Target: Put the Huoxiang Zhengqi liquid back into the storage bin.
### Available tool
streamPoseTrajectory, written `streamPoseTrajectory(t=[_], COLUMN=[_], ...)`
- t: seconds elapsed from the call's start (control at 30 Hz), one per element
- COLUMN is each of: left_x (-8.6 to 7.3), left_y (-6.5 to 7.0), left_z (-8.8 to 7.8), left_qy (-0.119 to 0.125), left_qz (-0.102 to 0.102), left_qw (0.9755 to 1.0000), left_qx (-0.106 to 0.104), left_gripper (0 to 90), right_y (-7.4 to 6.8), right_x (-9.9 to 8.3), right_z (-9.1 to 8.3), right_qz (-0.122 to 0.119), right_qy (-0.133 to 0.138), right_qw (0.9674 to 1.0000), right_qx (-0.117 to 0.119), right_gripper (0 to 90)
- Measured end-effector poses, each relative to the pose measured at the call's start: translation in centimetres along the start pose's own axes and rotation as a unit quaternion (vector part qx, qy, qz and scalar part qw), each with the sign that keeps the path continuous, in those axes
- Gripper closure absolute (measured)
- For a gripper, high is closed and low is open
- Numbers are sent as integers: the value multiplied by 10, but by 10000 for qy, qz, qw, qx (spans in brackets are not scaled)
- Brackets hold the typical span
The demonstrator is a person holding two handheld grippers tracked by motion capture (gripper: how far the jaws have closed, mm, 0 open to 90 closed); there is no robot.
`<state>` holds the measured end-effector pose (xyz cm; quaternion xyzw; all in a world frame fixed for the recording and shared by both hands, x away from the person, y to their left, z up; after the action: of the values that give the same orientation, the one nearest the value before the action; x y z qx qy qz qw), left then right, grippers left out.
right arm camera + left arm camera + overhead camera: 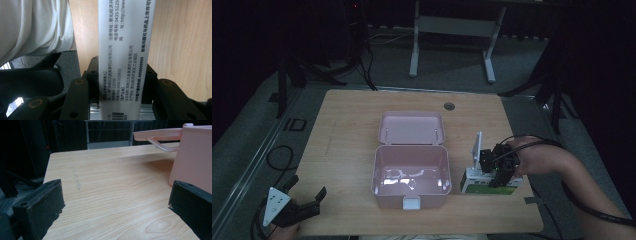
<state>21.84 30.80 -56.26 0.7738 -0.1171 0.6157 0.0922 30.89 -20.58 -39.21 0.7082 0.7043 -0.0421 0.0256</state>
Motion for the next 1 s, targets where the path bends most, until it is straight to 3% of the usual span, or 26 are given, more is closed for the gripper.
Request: streamPoseTrajectory(t=[0.33,0.63,1.0], left_x=[0,0,0], left_y=[0,0,0], left_z=[0,0,-1], left_qy=[-1,-13,-7], left_qz=[-8,-3,-10], left_qw=[10000,10000,10000], left_qx=[-10,-33,-52], left_gripper=[1,0,0], right_y=[6,7,10], right_x=[6,18,53], right_z=[-26,-35,-42], right_qz=[15,-52,-277], right_qy=[-33,26,173], right_qw=[9999,9999,9994], right_qx=[-107,-125,-109], right_gripper=[620,621,621])
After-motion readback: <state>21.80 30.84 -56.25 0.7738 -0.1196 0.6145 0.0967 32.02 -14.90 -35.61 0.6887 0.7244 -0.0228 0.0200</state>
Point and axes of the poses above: each handheld gripper's, and its own axes: z roughly forward along the jaws, x roughly out of its top, y roughly to its right, the point moved 4 cm from there along z, roughly forward along the jaws, and after that the axes turned 1 degree about -y, right-handed, at the moved point
